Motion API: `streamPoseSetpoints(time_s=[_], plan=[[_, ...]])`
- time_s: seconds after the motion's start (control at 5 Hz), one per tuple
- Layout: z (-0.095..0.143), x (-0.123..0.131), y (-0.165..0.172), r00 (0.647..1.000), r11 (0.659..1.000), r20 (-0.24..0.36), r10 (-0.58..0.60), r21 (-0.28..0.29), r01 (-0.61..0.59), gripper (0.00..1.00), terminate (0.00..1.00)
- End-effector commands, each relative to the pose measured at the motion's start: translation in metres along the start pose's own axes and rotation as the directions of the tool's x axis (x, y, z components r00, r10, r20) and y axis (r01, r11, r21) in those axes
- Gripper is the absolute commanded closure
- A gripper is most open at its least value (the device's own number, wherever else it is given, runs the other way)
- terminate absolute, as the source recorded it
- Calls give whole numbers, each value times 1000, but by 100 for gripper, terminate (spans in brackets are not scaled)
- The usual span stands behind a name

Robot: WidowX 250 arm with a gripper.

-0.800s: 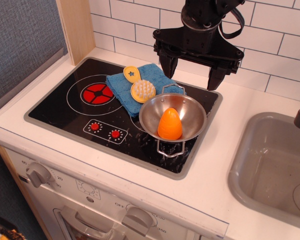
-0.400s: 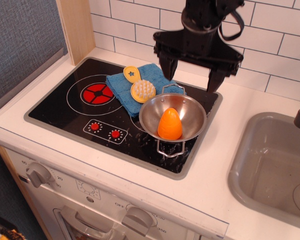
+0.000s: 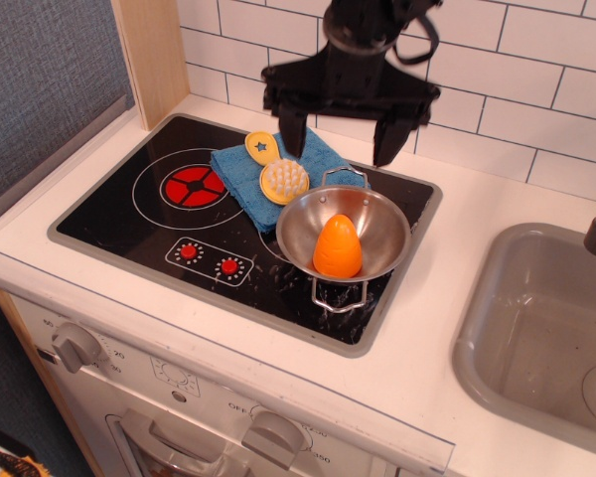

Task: Take brush off cloth and place in front left of stovetop

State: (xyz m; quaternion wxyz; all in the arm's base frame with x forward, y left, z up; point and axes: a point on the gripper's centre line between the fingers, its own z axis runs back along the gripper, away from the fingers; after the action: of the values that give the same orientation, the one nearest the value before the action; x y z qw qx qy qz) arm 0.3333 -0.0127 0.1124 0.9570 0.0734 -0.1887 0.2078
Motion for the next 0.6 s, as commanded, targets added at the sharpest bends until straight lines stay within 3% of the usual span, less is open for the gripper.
streamPoseSetpoints(time_s=[0.0, 0.2, 0.4], plan=[[-13, 33, 22, 964, 963, -2, 267, 51, -266, 0, 0], [-32, 37, 36, 920, 919, -3, 392, 58, -391, 0, 0], [-57, 40, 48, 894, 894, -40, 446, 77, -442, 0, 0]])
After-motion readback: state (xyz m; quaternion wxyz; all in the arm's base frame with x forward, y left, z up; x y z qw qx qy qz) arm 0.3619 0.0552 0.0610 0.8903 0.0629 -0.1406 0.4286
